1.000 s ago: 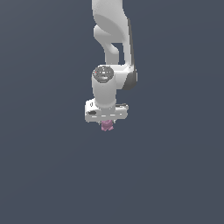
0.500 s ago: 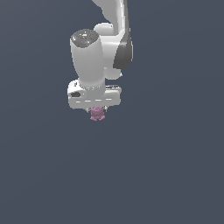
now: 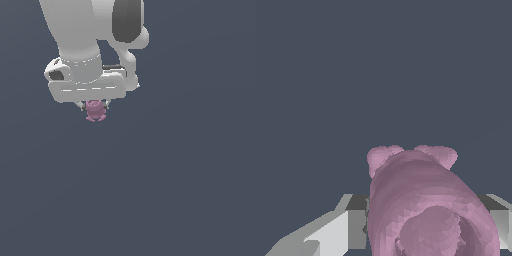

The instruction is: Pick up the object and move it to a goal position.

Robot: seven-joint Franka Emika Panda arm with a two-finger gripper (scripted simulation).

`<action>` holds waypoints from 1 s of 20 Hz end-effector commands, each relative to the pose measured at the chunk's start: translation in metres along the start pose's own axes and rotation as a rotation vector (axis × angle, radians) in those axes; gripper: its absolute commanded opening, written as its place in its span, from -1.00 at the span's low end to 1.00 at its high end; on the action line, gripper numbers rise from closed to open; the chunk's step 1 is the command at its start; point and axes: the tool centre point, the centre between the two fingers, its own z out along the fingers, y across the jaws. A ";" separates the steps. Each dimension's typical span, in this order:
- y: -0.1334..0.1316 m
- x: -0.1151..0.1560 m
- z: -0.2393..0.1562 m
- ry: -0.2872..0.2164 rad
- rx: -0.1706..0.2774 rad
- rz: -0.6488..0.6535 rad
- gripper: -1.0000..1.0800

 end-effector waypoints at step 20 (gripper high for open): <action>0.062 0.010 -0.159 -0.001 -0.001 -0.001 -1.00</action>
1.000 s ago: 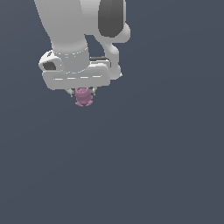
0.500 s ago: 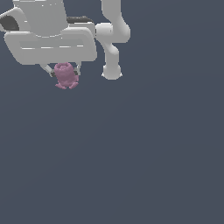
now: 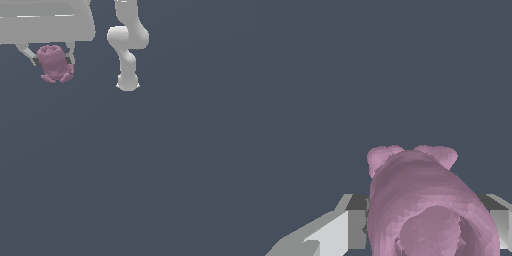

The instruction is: Pick up the object and move it to a goal position.

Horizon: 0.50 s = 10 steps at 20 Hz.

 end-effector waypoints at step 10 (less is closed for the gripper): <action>0.013 0.004 -0.033 -0.001 0.000 -0.001 -1.00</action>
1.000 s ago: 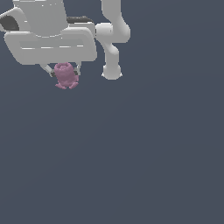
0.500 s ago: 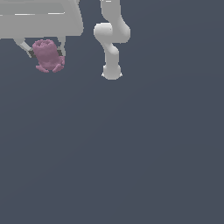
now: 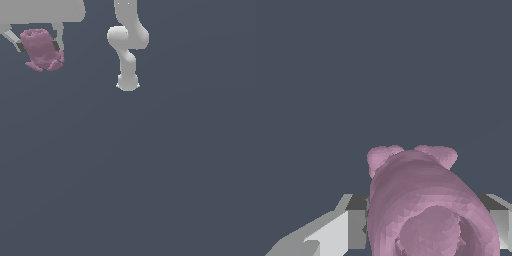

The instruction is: Pick up the object and move it to a goal position.

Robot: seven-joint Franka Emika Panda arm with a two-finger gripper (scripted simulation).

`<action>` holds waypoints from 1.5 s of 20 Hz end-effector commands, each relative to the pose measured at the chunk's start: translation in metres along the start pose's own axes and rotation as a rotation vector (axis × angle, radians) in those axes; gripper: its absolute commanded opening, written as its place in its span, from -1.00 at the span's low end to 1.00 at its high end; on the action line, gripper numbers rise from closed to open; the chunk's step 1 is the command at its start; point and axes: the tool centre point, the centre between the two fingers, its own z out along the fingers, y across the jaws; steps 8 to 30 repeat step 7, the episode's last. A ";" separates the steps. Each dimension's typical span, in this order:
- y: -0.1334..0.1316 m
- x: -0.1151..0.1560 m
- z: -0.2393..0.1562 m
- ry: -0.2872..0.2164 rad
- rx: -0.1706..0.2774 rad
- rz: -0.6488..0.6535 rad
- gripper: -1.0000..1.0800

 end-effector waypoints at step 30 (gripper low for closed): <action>0.003 0.001 -0.007 0.000 0.000 0.000 -1.00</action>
